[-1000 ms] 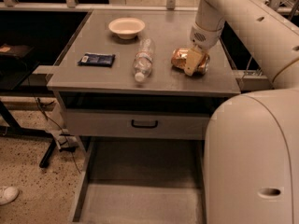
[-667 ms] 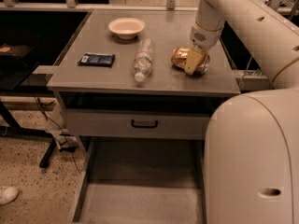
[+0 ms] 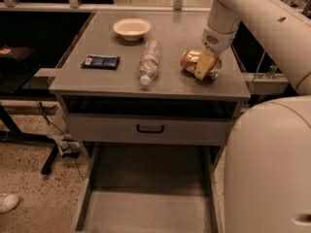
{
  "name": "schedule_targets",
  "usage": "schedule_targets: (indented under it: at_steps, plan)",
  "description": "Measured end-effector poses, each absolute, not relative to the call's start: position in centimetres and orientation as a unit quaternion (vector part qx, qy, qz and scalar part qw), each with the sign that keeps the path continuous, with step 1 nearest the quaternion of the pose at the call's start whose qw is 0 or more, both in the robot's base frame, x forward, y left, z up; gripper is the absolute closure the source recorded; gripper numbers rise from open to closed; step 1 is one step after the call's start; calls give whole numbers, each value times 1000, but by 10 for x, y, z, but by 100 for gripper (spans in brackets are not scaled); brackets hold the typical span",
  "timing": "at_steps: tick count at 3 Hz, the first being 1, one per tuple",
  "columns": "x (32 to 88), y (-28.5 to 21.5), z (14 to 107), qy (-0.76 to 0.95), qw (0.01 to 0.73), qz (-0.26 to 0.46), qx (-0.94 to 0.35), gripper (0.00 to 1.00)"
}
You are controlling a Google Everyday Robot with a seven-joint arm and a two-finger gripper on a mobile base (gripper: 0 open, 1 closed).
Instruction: Place orange can into middle drawer
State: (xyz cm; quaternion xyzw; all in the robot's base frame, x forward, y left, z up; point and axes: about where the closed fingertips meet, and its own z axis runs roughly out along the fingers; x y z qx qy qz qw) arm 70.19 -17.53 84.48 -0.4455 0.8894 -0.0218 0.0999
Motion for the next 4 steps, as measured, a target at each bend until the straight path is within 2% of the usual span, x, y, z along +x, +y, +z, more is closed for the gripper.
schedule_targets:
  at_steps: [3, 4]
  plan:
    - [599, -241, 838, 925, 108, 5, -365, 100]
    - [599, -241, 838, 925, 108, 5, -365, 100]
